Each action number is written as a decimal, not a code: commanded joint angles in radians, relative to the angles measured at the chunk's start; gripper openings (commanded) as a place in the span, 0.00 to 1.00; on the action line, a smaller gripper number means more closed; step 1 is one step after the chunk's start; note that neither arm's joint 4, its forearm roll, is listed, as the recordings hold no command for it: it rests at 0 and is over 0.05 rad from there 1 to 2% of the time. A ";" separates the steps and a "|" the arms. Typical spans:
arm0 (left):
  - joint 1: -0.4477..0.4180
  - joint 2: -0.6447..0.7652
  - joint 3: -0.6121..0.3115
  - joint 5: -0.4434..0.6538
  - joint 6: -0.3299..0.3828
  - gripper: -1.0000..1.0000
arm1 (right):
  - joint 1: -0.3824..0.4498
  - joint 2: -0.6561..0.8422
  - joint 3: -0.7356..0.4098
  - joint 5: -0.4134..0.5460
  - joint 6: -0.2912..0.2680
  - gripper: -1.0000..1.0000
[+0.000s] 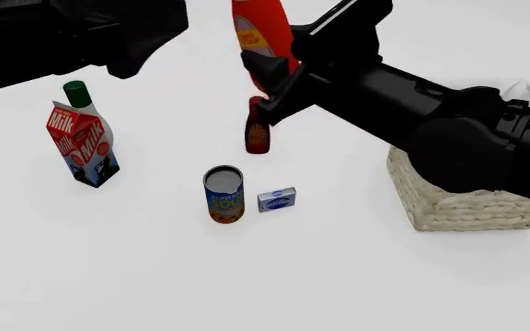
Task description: Pick the ketchup and place it in the basket.
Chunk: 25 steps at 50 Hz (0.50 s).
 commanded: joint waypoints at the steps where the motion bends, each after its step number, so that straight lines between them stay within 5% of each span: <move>1: 0.050 -0.026 0.030 -0.024 0.010 1.00 | -0.041 -0.027 0.003 0.005 0.021 0.00; 15: 0.229 -0.121 0.170 -0.143 0.092 1.00 | -0.128 -0.082 0.018 0.022 0.031 0.00; 25: 0.321 -0.170 0.219 -0.155 0.069 1.00 | -0.178 -0.126 0.035 0.039 0.038 0.00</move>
